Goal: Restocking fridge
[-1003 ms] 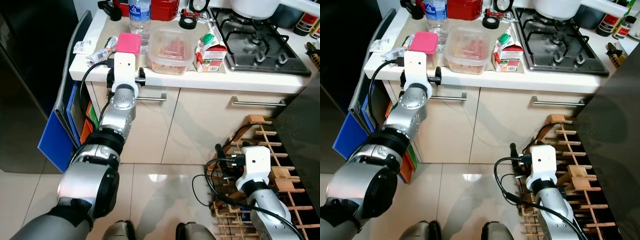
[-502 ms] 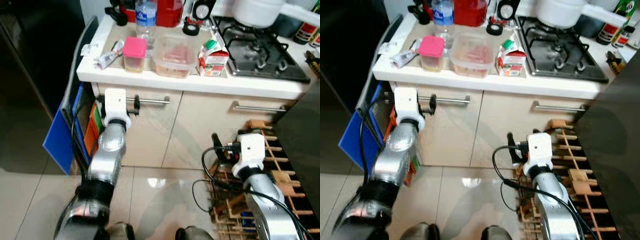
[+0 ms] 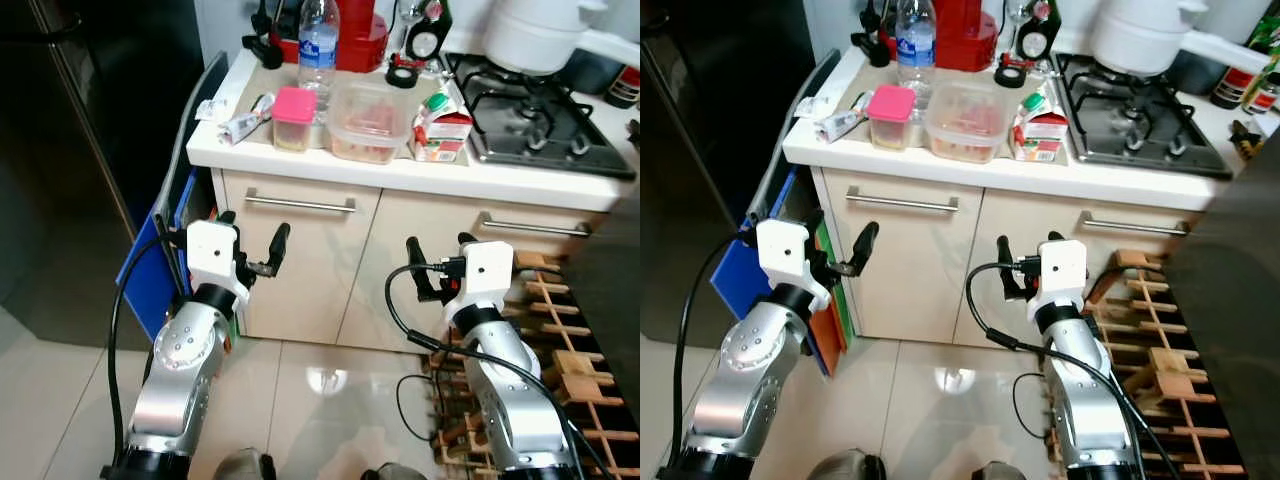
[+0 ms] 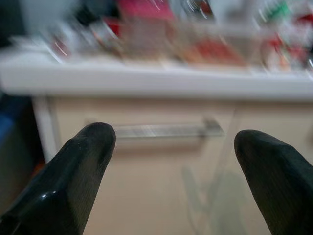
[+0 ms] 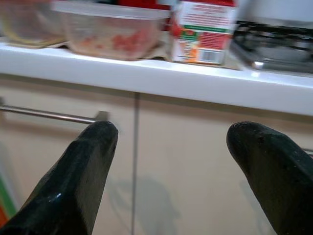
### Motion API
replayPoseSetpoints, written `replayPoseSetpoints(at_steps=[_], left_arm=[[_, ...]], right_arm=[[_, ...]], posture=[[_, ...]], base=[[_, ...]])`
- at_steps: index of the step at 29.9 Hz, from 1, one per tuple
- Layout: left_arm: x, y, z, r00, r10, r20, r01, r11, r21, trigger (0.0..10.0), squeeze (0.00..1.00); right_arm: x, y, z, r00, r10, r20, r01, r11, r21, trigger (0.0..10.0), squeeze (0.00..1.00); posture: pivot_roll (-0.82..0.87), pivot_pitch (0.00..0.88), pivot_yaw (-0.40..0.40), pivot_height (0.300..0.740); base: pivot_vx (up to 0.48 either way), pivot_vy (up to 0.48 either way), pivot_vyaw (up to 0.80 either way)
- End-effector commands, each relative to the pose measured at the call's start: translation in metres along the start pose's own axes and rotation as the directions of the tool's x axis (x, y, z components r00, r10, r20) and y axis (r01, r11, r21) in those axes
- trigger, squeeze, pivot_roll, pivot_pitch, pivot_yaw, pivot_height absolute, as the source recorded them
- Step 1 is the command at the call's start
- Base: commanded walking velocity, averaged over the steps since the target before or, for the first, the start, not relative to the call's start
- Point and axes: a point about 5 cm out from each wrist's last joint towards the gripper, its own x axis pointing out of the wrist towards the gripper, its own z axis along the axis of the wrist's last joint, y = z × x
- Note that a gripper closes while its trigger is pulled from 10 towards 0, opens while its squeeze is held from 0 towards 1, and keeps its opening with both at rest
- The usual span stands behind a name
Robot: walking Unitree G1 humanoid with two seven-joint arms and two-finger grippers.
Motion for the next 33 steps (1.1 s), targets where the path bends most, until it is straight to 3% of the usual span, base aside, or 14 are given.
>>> replayPoseSetpoints(at_steps=[1, 3, 4, 5, 7, 9, 11, 18, 25, 33], left_arm=[[-0.009, 0.003, -0.015, 0.998, -0.027, -0.060, 0.026, 1.000, -0.017, 10.0, 0.00], [-0.028, 0.007, -0.034, 0.984, -0.101, -0.147, 0.097, 0.995, -0.036, 10.0, 0.00], [-0.028, 0.007, -0.034, 0.984, -0.101, -0.147, 0.097, 0.995, -0.036, 10.0, 0.00], [-0.026, 0.005, -0.030, 0.979, -0.153, -0.136, 0.150, 0.988, -0.033, 10.0, 0.00], [-0.018, 0.005, -0.023, 0.983, -0.150, -0.107, 0.145, 0.988, -0.047, 10.0, 0.00], [-0.004, 0.004, -0.011, 0.991, -0.123, -0.061, 0.122, 0.992, -0.018, 10.0, 0.00], [0.000, 0.004, -0.007, 0.993, -0.104, -0.047, 0.104, 0.995, -0.003, 10.0, 0.00], [0.006, 0.002, 0.002, 0.995, -0.098, -0.019, 0.097, 0.995, -0.029, 10.0, 0.00], [0.007, 0.003, 0.005, 0.992, -0.125, -0.007, 0.125, 0.992, -0.005, 10.0, 0.00], [0.014, 0.001, 0.008, 0.988, -0.154, -0.001, 0.154, 0.988, 0.019, 10.0, 0.00]], right_arm=[[-0.004, -0.007, 0.000, 0.999, -0.039, 0.005, 0.039, 0.999, 0.000, 10.0, 0.00], [-0.014, -0.011, -0.006, 0.998, -0.055, -0.014, 0.054, 0.998, -0.018, 10.0, 0.00], [-0.014, -0.011, -0.006, 0.998, -0.055, -0.014, 0.054, 0.998, -0.018, 10.0, 0.00], [-0.016, -0.014, -0.011, 0.998, -0.063, -0.029, 0.062, 0.998, -0.028, 10.0, 0.00], [-0.015, -0.015, -0.013, 0.997, -0.067, -0.033, 0.066, 0.997, -0.030, 10.0, 0.00], [-0.011, -0.015, -0.013, 0.997, -0.069, -0.035, 0.068, 0.997, -0.024, 10.0, 0.00], [-0.009, -0.015, -0.013, 0.997, -0.066, -0.034, 0.066, 0.998, -0.020, 10.0, 0.00], [-0.004, -0.011, -0.017, 0.998, -0.041, -0.042, 0.040, 0.999, -0.020, 10.0, 0.00], [-0.001, -0.013, -0.019, 0.999, -0.035, -0.041, 0.034, 0.999, -0.021, 10.0, 0.00], [0.000, -0.013, -0.020, 0.999, -0.033, -0.036, 0.033, 0.999, -0.016, 10.0, 0.00]], posture=[[-0.04, 0.000, -0.028, 0.719], [-0.05, 0.000, -0.022, 0.719], [-0.05, 0.000, -0.022, 0.719], [-0.05, 0.000, -0.018, 0.719], [-0.06, 0.000, -0.014, 0.719], [-0.06, 0.000, -0.008, 0.719], [-0.06, 0.000, -0.008, 0.719], [-0.04, 0.000, -0.010, 0.719], [-0.04, 0.000, -0.011, 0.719], [-0.04, 0.000, -0.004, 0.719]], base=[[0.000, 0.000, 0.00], [0.000, 0.000, 0.00], [0.000, 0.000, 0.00], [0.000, 0.000, 0.00], [0.000, 0.000, 0.00], [0.000, 0.000, -0.23], [0.000, 0.000, -0.51], [0.000, 0.000, -0.54], [0.000, 0.000, -0.52], [0.000, 0.432, -0.51]])
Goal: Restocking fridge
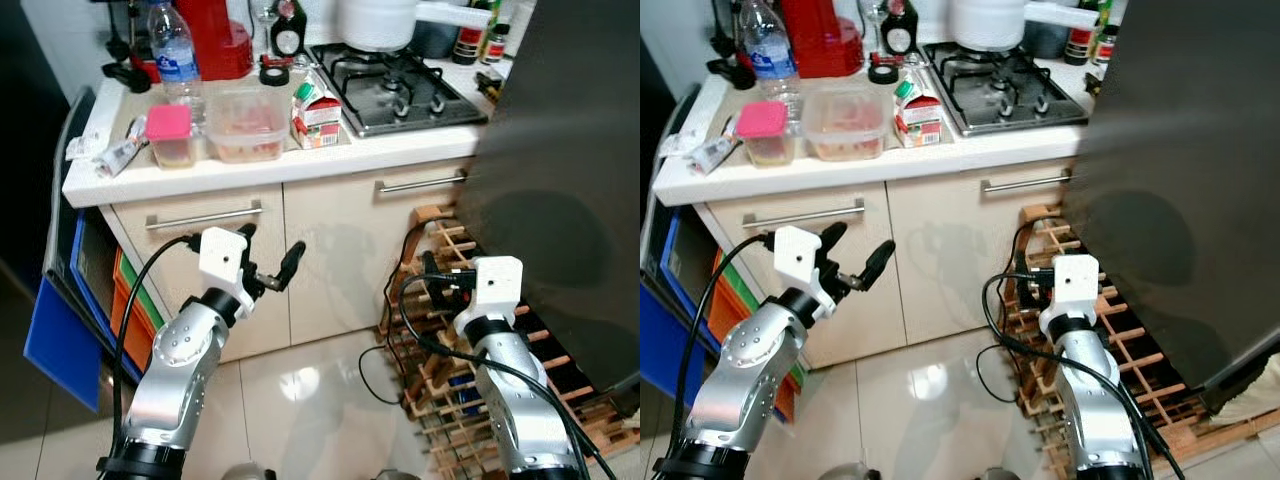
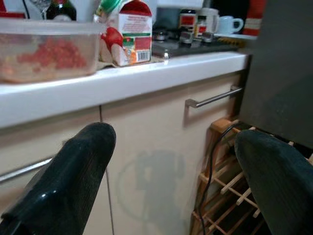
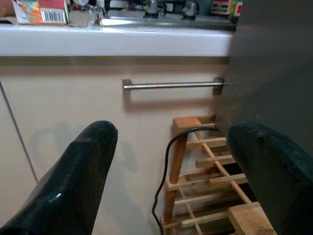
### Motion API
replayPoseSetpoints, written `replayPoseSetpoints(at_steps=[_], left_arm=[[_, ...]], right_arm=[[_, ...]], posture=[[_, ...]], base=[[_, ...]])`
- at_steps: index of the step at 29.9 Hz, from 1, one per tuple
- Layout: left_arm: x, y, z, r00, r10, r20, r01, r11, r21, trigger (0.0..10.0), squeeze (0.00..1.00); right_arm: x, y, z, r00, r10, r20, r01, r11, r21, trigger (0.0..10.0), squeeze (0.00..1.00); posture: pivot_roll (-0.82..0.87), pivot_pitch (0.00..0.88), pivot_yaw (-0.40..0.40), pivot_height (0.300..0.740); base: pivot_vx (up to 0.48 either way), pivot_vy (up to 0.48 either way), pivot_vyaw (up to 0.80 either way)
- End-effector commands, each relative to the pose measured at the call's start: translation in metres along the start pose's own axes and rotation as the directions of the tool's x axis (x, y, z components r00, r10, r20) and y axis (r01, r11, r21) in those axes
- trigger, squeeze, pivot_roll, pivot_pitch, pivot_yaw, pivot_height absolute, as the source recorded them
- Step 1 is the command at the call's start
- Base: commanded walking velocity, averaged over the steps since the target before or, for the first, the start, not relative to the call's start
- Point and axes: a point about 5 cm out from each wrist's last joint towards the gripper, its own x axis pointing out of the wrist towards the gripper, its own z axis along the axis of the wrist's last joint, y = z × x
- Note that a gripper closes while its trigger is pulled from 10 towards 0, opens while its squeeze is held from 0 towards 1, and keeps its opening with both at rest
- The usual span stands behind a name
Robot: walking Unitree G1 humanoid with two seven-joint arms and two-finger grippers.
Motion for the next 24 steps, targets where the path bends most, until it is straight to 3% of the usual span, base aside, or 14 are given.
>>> replayPoseSetpoints(at_steps=[1, 12, 19, 24], left_arm=[[0.003, 0.003, 0.002, 1.000, -0.013, -0.002, 0.013, 1.000, 0.027, 10.0, 0.00], [0.012, 0.001, 0.004, 0.999, -0.052, 0.009, 0.052, 0.998, 0.035, 10.0, 0.00], [0.019, -0.003, 0.010, 0.990, -0.135, 0.032, 0.132, 0.988, 0.082, 10.0, 0.00], [0.022, -0.006, 0.012, 0.984, -0.174, 0.047, 0.171, 0.983, 0.066, 10.0, 0.00]], right_arm=[[0.003, 0.006, 0.004, 1.000, 0.014, 0.024, -0.014, 1.000, 0.010, 10.0, 0.00], [0.003, 0.002, 0.002, 1.000, 0.005, 0.027, -0.005, 1.000, 0.003, 10.0, 0.00], [0.004, -0.001, 0.003, 0.999, -0.012, 0.041, 0.013, 1.000, -0.005, 10.0, 0.00], [0.006, -0.004, 0.004, 0.998, -0.033, 0.051, 0.033, 0.999, -0.005, 10.0, 0.00]], posture=[[-0.05, 0.000, -0.003, 0.719], [-0.06, 0.000, 0.003, 0.719], [-0.06, 0.000, 0.012, 0.719], [-0.07, 0.000, 0.017, 0.719]], base=[[0.000, 0.431, -0.50], [0.000, 0.059, -0.50], [0.000, 0.000, -0.50], [0.000, -0.055, -0.50]])
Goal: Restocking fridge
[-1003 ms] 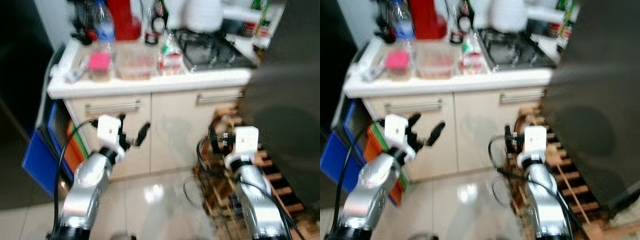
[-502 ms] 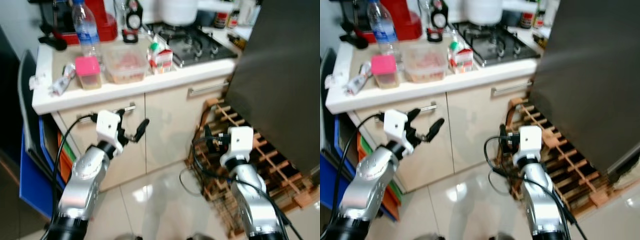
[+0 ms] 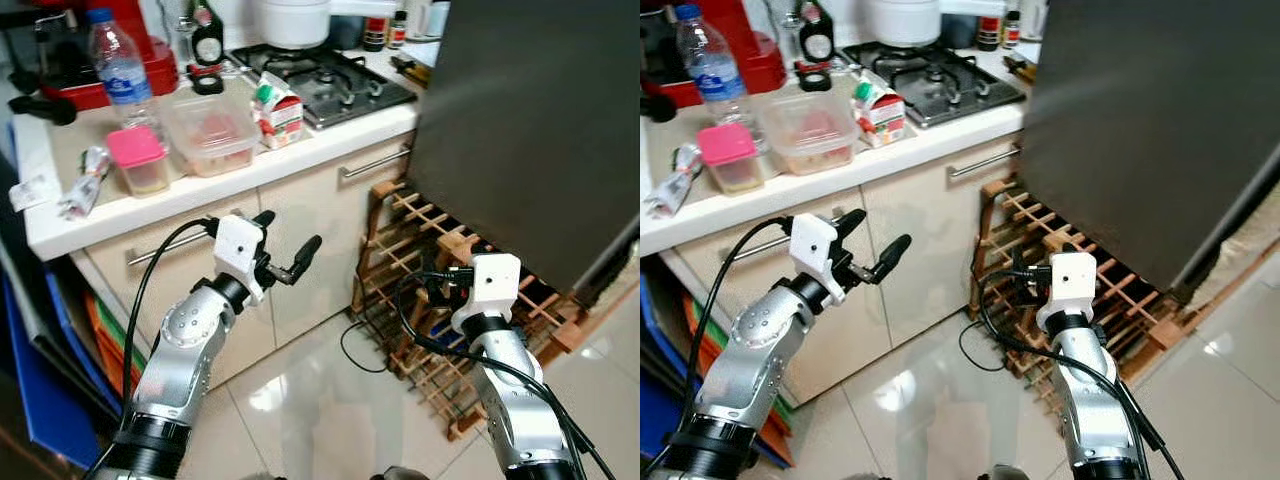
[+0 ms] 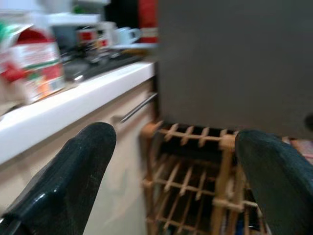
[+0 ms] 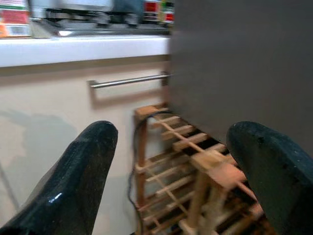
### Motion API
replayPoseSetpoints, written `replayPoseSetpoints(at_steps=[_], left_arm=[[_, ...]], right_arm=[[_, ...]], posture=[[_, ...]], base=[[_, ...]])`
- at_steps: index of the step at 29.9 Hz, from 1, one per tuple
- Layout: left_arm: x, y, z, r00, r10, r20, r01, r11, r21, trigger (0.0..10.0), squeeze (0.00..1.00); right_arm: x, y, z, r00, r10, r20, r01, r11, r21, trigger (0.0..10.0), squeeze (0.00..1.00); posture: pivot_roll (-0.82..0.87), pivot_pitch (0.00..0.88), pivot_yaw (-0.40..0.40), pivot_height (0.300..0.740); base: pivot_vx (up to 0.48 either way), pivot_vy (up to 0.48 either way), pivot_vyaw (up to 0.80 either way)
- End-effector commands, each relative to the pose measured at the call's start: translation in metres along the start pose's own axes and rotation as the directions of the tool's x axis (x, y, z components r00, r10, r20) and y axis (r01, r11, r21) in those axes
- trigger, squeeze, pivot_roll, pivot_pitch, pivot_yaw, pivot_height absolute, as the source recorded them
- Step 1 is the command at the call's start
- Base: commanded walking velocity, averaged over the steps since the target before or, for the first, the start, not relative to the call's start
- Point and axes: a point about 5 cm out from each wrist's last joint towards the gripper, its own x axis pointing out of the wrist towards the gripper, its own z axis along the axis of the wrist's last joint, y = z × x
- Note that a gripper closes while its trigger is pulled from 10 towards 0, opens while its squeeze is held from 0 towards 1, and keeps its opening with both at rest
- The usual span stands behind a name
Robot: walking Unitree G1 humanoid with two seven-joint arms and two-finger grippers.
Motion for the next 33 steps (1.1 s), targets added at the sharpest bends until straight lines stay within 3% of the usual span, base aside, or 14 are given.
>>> replayPoseSetpoints(at_steps=[1, 5, 11, 16, 27, 33], left_arm=[[0.004, -0.001, 0.003, 1.000, -0.029, 0.010, 0.029, 1.000, 0.002, 10.0, 0.00], [0.008, 0.000, 0.001, 0.999, -0.032, 0.007, 0.032, 0.999, 0.003, 10.0, 0.00], [0.007, 0.019, -0.018, 0.991, 0.122, -0.052, -0.126, 0.988, -0.087, 10.0, 0.00], [0.011, 0.011, -0.017, 0.994, 0.099, -0.036, -0.102, 0.990, -0.095, 10.0, 0.00], [0.018, 0.012, -0.019, 0.991, 0.121, -0.049, -0.125, 0.990, -0.067, 10.0, 0.00], [0.020, 0.011, -0.018, 0.991, 0.127, -0.042, -0.129, 0.990, -0.064, 10.0, 0.00]], right_arm=[[0.003, -0.003, 0.004, 1.000, -0.017, 0.021, 0.017, 1.000, -0.005, 10.0, 0.00], [0.003, -0.004, 0.006, 0.999, -0.032, 0.039, 0.033, 0.999, -0.003, 10.0, 0.00], [-0.010, -0.009, 0.007, 0.995, -0.072, 0.072, 0.072, 0.997, -0.002, 10.0, 0.00], [-0.017, -0.011, 0.002, 0.995, -0.082, 0.057, 0.083, 0.997, -0.005, 10.0, 0.00], [-0.012, -0.011, 0.003, 0.994, -0.086, 0.063, 0.087, 0.996, -0.011, 10.0, 0.00], [-0.006, -0.008, 0.005, 0.996, -0.070, 0.052, 0.072, 0.997, -0.025, 10.0, 0.00]], posture=[[-0.07, 0.000, 0.018, 0.719], [-0.07, 0.000, 0.017, 0.719], [-0.08, 0.000, 0.012, 0.702], [-0.08, 0.000, 0.013, 0.678], [-0.08, 0.000, 0.014, 0.624], [-0.08, 0.000, 0.013, 0.624]], base=[[0.000, -0.480, -0.49], [0.000, -0.480, -0.49], [0.000, -0.480, -0.48], [0.000, -0.410, -0.45], [0.000, 0.000, -0.45], [0.000, 0.000, -0.07]])
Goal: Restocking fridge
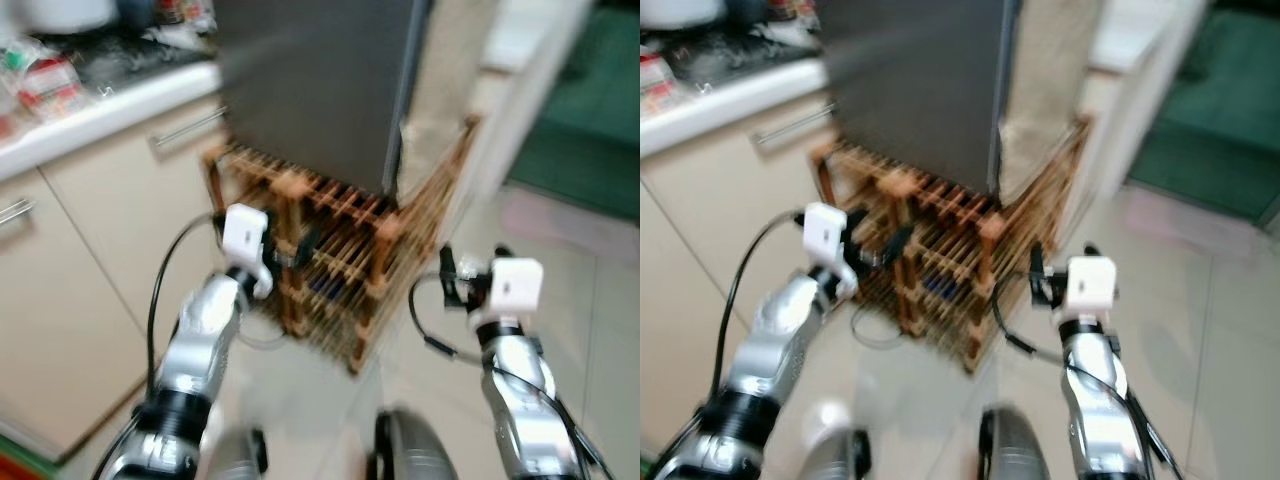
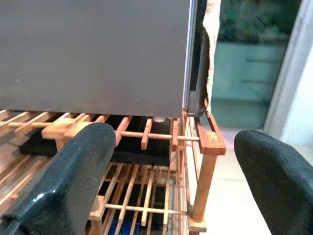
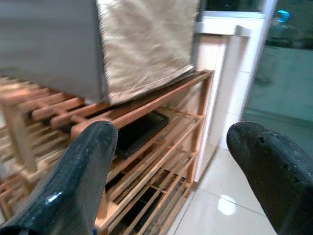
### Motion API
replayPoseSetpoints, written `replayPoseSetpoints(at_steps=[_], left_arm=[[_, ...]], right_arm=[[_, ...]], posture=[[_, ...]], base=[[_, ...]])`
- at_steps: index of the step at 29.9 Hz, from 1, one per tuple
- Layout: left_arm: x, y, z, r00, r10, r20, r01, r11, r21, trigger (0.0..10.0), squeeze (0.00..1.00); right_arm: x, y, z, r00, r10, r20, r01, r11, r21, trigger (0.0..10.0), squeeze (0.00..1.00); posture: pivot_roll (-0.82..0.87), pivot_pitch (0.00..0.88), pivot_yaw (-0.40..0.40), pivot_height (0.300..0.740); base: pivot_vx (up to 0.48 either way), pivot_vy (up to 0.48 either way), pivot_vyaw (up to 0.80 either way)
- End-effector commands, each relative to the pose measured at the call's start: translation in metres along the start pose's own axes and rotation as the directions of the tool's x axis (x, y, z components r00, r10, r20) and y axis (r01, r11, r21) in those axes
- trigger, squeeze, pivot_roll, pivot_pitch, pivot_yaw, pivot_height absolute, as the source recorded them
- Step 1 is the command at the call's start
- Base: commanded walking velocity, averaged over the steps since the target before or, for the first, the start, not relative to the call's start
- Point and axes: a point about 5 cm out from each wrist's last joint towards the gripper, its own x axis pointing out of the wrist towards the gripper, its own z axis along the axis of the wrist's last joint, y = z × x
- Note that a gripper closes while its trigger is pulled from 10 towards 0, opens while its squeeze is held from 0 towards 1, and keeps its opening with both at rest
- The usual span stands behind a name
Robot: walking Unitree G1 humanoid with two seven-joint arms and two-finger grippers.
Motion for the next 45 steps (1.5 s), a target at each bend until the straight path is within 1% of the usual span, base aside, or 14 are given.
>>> replayPoseSetpoints(at_steps=[1, 3, 8, 12, 19, 25, 27, 31, 32, 33, 37, 40, 45], left_arm=[[-0.002, 0.005, -0.003, 1.000, 0.024, -0.018, -0.024, 1.000, 0.009, 10.0, 0.00], [-0.002, 0.004, -0.003, 1.000, 0.024, -0.018, -0.024, 1.000, 0.014, 10.0, 0.00], [-0.001, 0.003, -0.003, 1.000, 0.014, -0.019, -0.014, 1.000, 0.019, 10.0, 0.00], [-0.001, 0.005, -0.003, 1.000, 0.018, -0.021, -0.018, 1.000, 0.016, 10.0, 0.00], [-0.001, 0.006, -0.004, 1.000, 0.013, -0.025, -0.013, 1.000, 0.024, 10.0, 0.00], [-0.002, 0.004, -0.006, 0.999, 0.008, -0.031, -0.007, 0.999, 0.033, 10.0, 0.00], [-0.001, 0.005, -0.006, 0.999, 0.024, -0.034, -0.023, 0.999, 0.026, 10.0, 0.00], [-0.001, 0.007, -0.007, 0.999, 0.039, -0.036, -0.039, 0.999, 0.005, 10.0, 0.00], [-0.002, 0.006, -0.005, 0.999, 0.021, -0.030, -0.022, 0.999, -0.025, 10.0, 0.00], [-0.002, 0.006, -0.004, 1.000, 0.016, -0.024, -0.016, 0.999, -0.032, 10.0, 0.00], [-0.002, 0.006, -0.002, 1.000, 0.019, -0.011, -0.019, 1.000, -0.003, 10.0, 0.00], [-0.001, 0.006, 0.000, 0.999, 0.038, 0.002, -0.038, 0.999, 0.022, 10.0, 0.00], [0.000, 0.004, 0.007, 0.998, 0.047, 0.039, -0.047, 0.999, 0.007, 10.0, 0.00]], right_arm=[[0.005, 0.002, 0.005, 1.000, 0.004, 0.012, -0.004, 1.000, 0.003, 10.0, 0.00], [0.004, 0.000, 0.006, 1.000, -0.009, 0.014, 0.009, 1.000, 0.016, 10.0, 0.00], [0.003, 0.000, 0.006, 1.000, -0.015, 0.020, 0.014, 1.000, 0.018, 10.0, 0.00], [0.002, 0.002, 0.004, 1.000, -0.012, 0.017, 0.012, 1.000, 0.024, 10.0, 0.00], [0.000, 0.003, 0.003, 1.000, -0.008, 0.012, 0.007, 1.000, 0.027, 10.0, 0.00], [0.001, 0.003, 0.002, 1.000, -0.005, 0.010, 0.005, 1.000, 0.024, 10.0, 0.00], [0.002, 0.003, 0.002, 1.000, -0.005, 0.011, 0.005, 1.000, 0.023, 10.0, 0.00], [0.002, 0.003, 0.003, 1.000, -0.003, 0.014, 0.003, 1.000, 0.023, 10.0, 0.00], [0.003, 0.002, 0.003, 1.000, -0.003, 0.015, 0.003, 1.000, 0.025, 10.0, 0.00], [0.003, 0.002, 0.003, 1.000, -0.003, 0.016, 0.003, 1.000, 0.025, 10.0, 0.00], [0.003, 0.002, 0.003, 1.000, -0.002, 0.011, 0.001, 1.000, 0.029, 10.0, 0.00], [0.002, 0.005, 0.000, 1.000, 0.019, -0.003, -0.019, 0.999, 0.032, 10.0, 0.00], [0.003, 0.009, 0.000, 1.000, 0.031, -0.002, -0.031, 0.999, 0.029, 10.0, 0.00]], posture=[[-0.08, 0.000, 0.013, 0.624], [-0.08, 0.000, 0.014, 0.624], [-0.08, 0.000, 0.019, 0.648], [-0.08, 0.000, 0.021, 0.670], [-0.08, 0.000, 0.023, 0.693], [-0.08, 0.000, 0.020, 0.724], [-0.08, 0.000, 0.019, 0.738], [-0.08, 0.000, 0.019, 0.740], [-0.08, 0.000, 0.016, 0.740], [-0.08, 0.000, 0.015, 0.740], [-0.07, 0.000, 0.009, 0.740], [-0.07, 0.000, 0.002, 0.740], [-0.07, 0.000, 0.000, 0.740]], base=[[0.000, 0.000, -0.64], [0.000, 0.000, -0.57], [0.000, 0.000, -0.44], [0.000, 0.000, 0.00], [0.000, 0.000, 0.00], [0.000, 0.000, 0.00], [0.000, 0.000, 0.00], [0.000, 0.000, 0.00], [0.000, 0.000, 0.00], [0.000, 0.000, 0.00], [0.000, 0.000, 0.00], [0.000, 0.000, 0.00], [0.238, -0.290, 0.00]])
